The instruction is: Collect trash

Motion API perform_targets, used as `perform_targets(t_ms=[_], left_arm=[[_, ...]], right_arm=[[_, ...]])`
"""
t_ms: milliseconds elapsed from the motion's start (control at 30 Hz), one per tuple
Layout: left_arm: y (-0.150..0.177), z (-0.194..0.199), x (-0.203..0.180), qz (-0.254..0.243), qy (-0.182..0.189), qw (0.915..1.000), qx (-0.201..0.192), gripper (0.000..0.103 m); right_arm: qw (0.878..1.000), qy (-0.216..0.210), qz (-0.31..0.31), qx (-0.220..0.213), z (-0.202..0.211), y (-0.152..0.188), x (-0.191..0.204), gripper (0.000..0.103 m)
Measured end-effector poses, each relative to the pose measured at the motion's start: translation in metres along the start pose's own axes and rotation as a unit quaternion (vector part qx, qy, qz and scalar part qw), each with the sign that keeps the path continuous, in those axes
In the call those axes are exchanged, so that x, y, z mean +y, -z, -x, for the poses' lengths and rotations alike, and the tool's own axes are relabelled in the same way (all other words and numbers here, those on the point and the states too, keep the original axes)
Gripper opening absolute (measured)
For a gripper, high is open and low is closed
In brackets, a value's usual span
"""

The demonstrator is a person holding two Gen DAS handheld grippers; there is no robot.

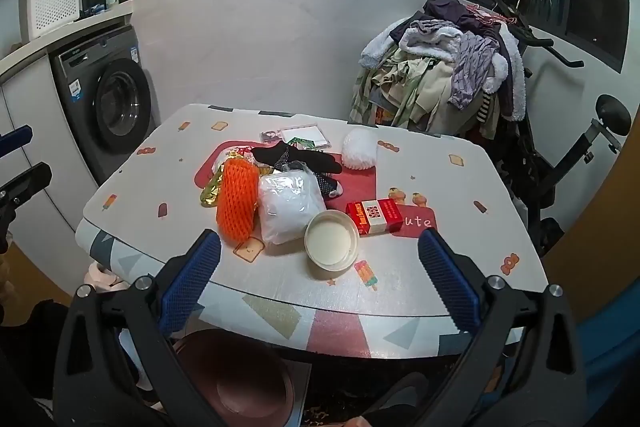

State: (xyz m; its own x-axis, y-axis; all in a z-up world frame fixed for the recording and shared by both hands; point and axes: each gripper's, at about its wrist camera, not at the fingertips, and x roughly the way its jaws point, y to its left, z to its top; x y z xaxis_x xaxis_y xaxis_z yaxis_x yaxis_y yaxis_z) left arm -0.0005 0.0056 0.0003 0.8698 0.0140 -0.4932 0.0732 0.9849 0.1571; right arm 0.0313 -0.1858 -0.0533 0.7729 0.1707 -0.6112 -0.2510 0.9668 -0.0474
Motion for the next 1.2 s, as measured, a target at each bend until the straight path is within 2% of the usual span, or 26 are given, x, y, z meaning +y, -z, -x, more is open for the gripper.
perform_targets(t_ms=[1200], left_arm=[[0.009, 0.001, 0.002, 0.000, -0.005, 1.0000, -0.004, 0.098]], right_arm=[[1.000, 0.015, 0.010, -0.003, 0.000, -0.005, 0.009, 0.097]])
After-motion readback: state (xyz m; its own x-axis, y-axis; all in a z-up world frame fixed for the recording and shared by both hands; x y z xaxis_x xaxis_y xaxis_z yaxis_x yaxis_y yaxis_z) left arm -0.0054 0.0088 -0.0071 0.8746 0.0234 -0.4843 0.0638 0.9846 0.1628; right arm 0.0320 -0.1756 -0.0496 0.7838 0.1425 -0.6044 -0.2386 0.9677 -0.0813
